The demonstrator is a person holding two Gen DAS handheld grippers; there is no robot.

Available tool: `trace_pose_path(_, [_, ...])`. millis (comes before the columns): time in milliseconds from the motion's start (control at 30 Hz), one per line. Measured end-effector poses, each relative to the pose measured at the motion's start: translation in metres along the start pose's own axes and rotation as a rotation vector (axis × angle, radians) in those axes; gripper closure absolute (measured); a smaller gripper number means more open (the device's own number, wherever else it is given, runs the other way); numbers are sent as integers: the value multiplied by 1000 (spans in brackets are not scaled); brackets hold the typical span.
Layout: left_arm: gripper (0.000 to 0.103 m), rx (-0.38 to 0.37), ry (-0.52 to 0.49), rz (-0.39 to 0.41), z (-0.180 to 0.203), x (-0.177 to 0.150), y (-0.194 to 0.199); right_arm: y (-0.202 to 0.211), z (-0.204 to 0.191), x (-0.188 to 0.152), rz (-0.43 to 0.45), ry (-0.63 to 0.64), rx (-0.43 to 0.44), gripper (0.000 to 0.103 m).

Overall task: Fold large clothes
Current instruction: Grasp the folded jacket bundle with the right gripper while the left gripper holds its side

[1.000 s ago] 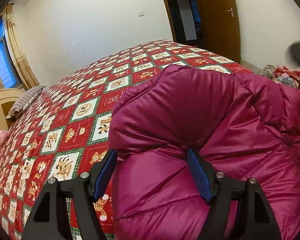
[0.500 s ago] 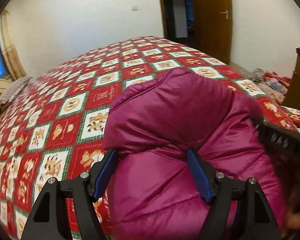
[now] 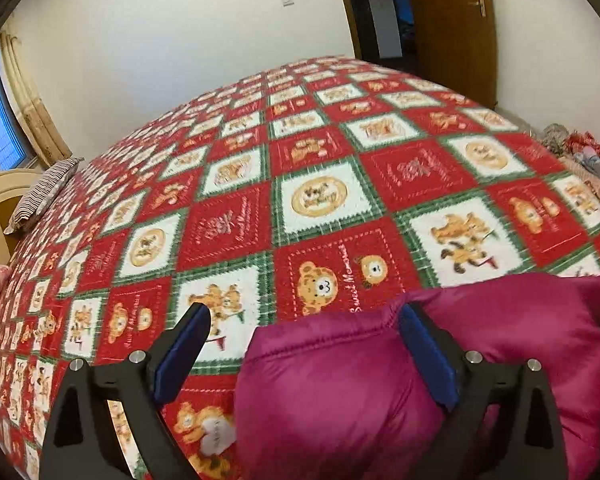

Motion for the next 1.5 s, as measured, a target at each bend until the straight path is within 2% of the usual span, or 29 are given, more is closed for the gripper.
trace_pose_path(433, [6,-7,25,-21,0,-4,-15,-4,0,0,3,-17,8,70])
trace_pose_path(567, [7,-68,28,-20,-16,-7,11,-3,4,0,6,-34,30,71])
trace_pose_path(667, [7,-125,55,-32,-35,-15,42,-2,2,1,2,-26,15,71])
trace_pose_path(767, [7,-147,78,-29,-55,-29,70,5,-1,6,-13,-11,1,69])
trace_pose_path(867, [7,-166,128,-19,-72,-46,86,33,-9,16,51,34,12,67])
trace_pose_path(967, [7,-171,174,-48,-73,-58,82,59,-31,24,99,117,41,67])
trace_pose_path(1033, [7,-154,152,-68,-64,-61,74,60,-52,26,78,195,61,67])
trace_pose_path(1133, [7,-122,132,-44,-58,-62,74,33,-76,24,-2,287,22,67])
trace_pose_path(1200, [7,-111,120,-38,-57,-64,76,4,-72,20,-62,268,-1,67])
trace_pose_path(1333, [7,-105,106,-28,-56,-64,76,-15,-59,19,-69,222,14,63])
trace_pose_path(1500, [7,-96,76,-17,-58,-65,82,11,-56,16,-45,215,25,61])
Point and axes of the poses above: each gripper's, at about its wrist camera, not at the fingertips, and y roughly against the way its jaws point, z to its right, x to its top, the point moved 2 cm from there along -y, roughly the way its jaws point, and after that the axes turned 10 degrees about y, right-handed, at the moved point
